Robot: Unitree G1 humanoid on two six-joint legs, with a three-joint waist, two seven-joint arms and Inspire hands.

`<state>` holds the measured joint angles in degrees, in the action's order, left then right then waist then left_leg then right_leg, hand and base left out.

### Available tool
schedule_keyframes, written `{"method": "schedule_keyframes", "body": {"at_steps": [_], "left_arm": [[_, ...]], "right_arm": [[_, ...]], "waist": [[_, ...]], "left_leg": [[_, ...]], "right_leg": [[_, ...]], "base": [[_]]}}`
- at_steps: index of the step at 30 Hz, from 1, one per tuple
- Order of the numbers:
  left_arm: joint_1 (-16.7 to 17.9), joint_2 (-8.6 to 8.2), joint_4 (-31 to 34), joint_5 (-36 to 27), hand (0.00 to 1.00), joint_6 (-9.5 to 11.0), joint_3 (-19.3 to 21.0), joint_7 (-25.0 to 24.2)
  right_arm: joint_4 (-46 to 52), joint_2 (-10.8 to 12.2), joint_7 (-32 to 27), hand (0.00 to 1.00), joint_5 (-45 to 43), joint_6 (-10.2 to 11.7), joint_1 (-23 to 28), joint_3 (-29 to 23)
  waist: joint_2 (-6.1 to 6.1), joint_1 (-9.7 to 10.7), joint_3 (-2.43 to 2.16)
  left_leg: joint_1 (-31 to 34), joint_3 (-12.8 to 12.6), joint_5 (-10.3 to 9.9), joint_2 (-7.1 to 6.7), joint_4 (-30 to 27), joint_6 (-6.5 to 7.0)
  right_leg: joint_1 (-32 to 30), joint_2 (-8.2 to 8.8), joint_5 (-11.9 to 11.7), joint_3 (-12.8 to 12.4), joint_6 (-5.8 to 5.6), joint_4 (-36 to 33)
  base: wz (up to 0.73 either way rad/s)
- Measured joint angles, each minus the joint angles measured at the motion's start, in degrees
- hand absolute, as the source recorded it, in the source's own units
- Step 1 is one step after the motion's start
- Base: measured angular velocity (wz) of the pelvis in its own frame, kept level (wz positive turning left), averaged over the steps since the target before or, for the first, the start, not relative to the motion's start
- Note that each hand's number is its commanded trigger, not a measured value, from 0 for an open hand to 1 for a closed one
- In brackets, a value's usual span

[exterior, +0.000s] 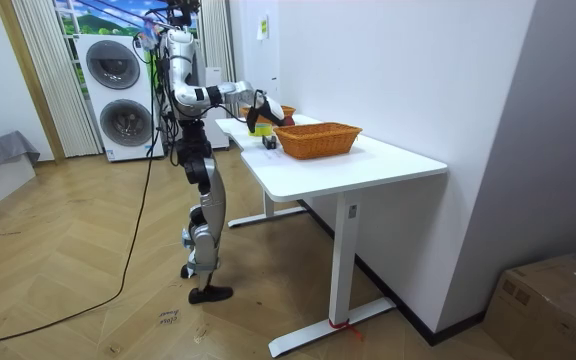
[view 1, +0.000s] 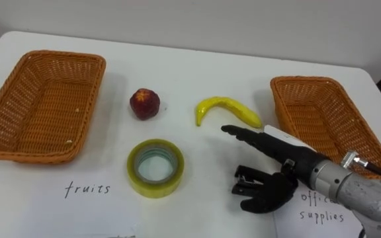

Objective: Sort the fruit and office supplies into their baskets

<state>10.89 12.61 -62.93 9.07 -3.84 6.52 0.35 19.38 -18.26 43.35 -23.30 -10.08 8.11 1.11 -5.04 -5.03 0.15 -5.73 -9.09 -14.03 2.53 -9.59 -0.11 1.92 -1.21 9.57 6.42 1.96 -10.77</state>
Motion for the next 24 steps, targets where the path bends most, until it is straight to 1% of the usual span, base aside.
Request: {"method": "schedule_keyframes", "body": {"at_steps": [6,10,13,22,24], "left_arm": [[0.2,-0.01,0.1,-0.2,0.0,0.0,0.0,-0.1],[0.2,-0.02,0.1,-0.6,0.0,-0.2,0.0,-0.5],[0.1,-0.1,0.1,-0.6,0.0,-0.8,0.0,-1.0],[0.1,-0.17,0.0,-0.6,0.0,-0.9,0.0,-0.4],[0.1,-0.18,0.0,-0.6,0.0,-0.9,0.0,0.4]], "right_arm": [[-1.0,0.0,0.1,0.0,-3.1,-0.1,0.0,0.0],[-1.6,0.0,0.6,0.0,-6.0,-1.3,0.0,0.0],[-2.1,0.0,0.8,0.0,-7.0,-1.4,0.0,0.0],[-3.4,0.1,2.4,0.0,-11.0,-2.1,0.0,0.0],[-3.5,0.1,2.5,0.0,-11.4,-2.1,0.0,0.0]], "waist": [[-0.07,0.0,-0.02],[-0.03,0.0,-0.02],[0.0,0.0,-0.03],[0.03,0.0,-0.01],[0.04,-0.1,0.0]], "left_leg": [[0.0,0.0,0.0,-0.01,-0.1,0.0],[-0.1,0.0,0.0,0.01,-0.1,0.0],[-0.2,0.0,0.0,0.01,0.0,0.0],[-1.2,0.0,0.0,-0.03,0.2,0.0],[-1.2,0.1,0.0,-0.02,0.2,0.0]], "right_leg": [[0.0,0.05,0.0,0.1,-0.01,0.0],[0.1,0.02,0.0,0.1,0.0,0.0],[0.2,0.03,0.0,0.1,0.0,0.0],[1.0,0.02,0.0,0.1,0.0,0.1],[1.0,-0.01,0.0,0.1,0.0,0.1]], "base": [[0.0],[0.0],[0.0],[0.0],[0.0]]}}
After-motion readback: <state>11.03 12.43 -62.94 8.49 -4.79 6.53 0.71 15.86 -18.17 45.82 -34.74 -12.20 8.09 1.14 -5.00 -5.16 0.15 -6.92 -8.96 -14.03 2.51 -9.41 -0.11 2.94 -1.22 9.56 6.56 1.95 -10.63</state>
